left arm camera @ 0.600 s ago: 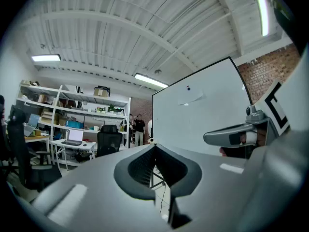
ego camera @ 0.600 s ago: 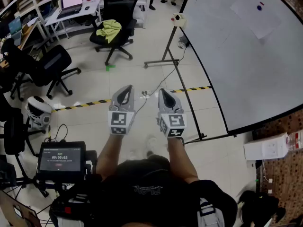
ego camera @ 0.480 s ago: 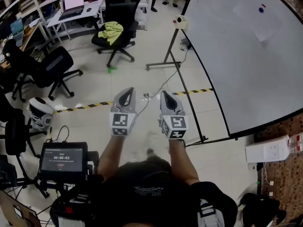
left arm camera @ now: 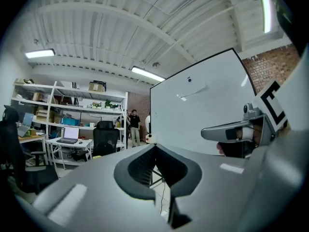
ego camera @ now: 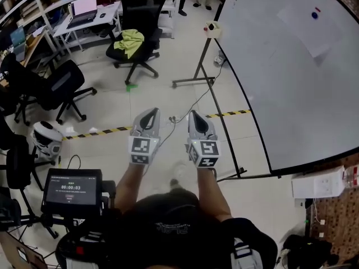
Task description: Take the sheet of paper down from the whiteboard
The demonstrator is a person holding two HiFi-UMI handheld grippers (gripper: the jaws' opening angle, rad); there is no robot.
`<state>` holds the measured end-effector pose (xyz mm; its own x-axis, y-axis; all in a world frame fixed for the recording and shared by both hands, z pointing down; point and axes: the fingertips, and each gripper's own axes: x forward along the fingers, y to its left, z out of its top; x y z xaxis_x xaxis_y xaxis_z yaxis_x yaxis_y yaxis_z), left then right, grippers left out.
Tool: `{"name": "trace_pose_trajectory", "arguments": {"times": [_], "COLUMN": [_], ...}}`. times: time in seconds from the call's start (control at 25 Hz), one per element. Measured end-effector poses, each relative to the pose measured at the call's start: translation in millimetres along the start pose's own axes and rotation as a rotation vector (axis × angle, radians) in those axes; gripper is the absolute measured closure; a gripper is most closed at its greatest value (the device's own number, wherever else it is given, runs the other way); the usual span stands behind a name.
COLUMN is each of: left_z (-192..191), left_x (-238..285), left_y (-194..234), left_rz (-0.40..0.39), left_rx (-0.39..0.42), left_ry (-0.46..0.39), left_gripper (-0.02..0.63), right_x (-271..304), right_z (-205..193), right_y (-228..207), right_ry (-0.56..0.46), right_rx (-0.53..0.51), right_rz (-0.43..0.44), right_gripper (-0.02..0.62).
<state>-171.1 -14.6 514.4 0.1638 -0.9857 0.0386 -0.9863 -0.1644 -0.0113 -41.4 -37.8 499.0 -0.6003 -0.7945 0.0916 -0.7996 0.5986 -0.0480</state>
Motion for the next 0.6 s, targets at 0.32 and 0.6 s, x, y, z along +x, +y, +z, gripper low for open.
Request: {"name": "trace_pose_trajectory", "arguments": {"times": [0.32,0.6], "left_z": [11,7], "left_x": [103,206], "left_y": [-13,-52], "left_rz": [-0.039,-0.073], "left_rx": [0.032,0.049], "left_ry": [0.013,0.060], "left_gripper": [0.604,0.604], "right_x": [60,106], "right_z": [10,0], "right_y": [-110,-183], "right_ry": [-0.007,0.021], "right_rx": [0.025,0.070], "right_rz": [-0.094,-0.067], "right_gripper": [0.581,0.581]}}
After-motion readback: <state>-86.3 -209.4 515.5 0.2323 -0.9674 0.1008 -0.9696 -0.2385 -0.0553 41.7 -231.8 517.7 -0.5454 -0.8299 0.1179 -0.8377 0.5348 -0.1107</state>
